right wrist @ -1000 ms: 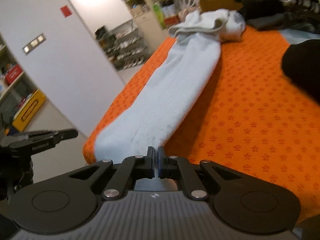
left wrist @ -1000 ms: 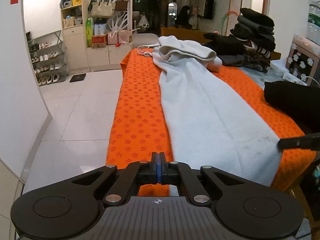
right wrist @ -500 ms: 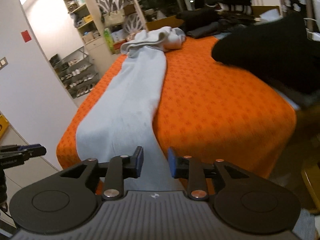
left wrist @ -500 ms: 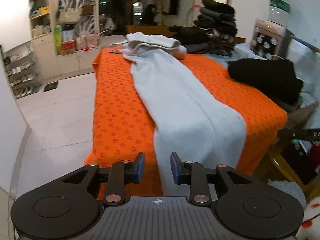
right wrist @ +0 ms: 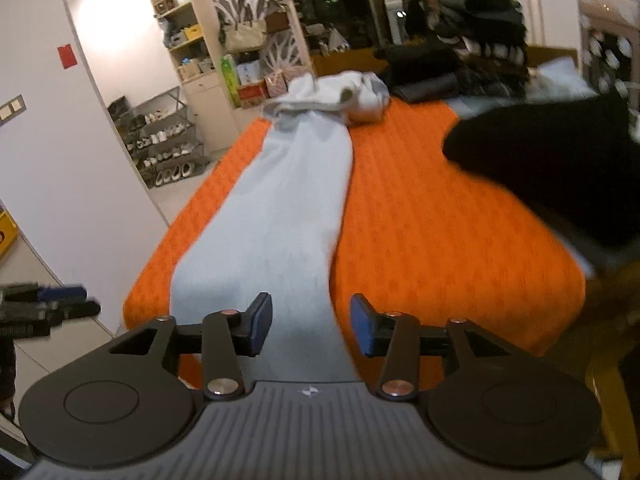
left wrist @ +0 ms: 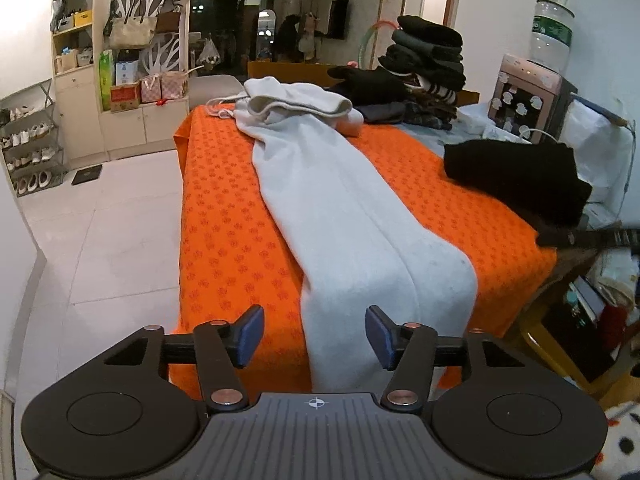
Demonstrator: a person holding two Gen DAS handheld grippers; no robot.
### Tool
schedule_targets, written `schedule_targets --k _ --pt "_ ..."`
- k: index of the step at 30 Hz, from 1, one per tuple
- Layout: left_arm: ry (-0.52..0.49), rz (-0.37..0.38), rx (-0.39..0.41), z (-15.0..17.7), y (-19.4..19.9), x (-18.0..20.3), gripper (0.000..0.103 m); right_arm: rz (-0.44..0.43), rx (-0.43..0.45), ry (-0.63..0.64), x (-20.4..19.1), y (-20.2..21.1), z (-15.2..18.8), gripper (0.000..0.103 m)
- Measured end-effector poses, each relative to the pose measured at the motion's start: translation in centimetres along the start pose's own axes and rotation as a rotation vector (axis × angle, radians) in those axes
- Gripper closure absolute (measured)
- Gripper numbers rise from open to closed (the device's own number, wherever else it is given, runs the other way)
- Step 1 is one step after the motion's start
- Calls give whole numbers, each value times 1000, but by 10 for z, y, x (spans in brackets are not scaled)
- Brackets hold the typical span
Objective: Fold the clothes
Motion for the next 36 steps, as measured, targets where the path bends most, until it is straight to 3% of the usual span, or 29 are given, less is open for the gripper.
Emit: schedule_targets --k 7,13,19,23,29,36 --pt "13 -19 42 -42 -31 -1 20 -8 19 77 39 -87 -96 34" --pt "80 -138 86 -100 -81 -10 18 -12 33 152 74 -167 -178 33" --pt "107 -244 121 -168 -155 -31 17 -17 41 221 109 -248 -256 33" --pt "104 -302 127 -206 -207 -46 17 -20 16 221 129 -298 -272 33" --pt "22 -342 95 -247 -289 -61 23 -20 -21 215 148 -361 -275 37" --pt "-110 -342 61 -281 -362 -66 29 -71 -47 147 150 -404 -270 59"
Point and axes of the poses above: each gripper's, at about its wrist camera, not at the fingertips, and y roughly against the way its jaws point, x to its right, z to its underside, the point moved 10 cm from there along -y, roughly the way its jaws point, and after that the axes turned 9 degrees about y, right-handed, at the moved point
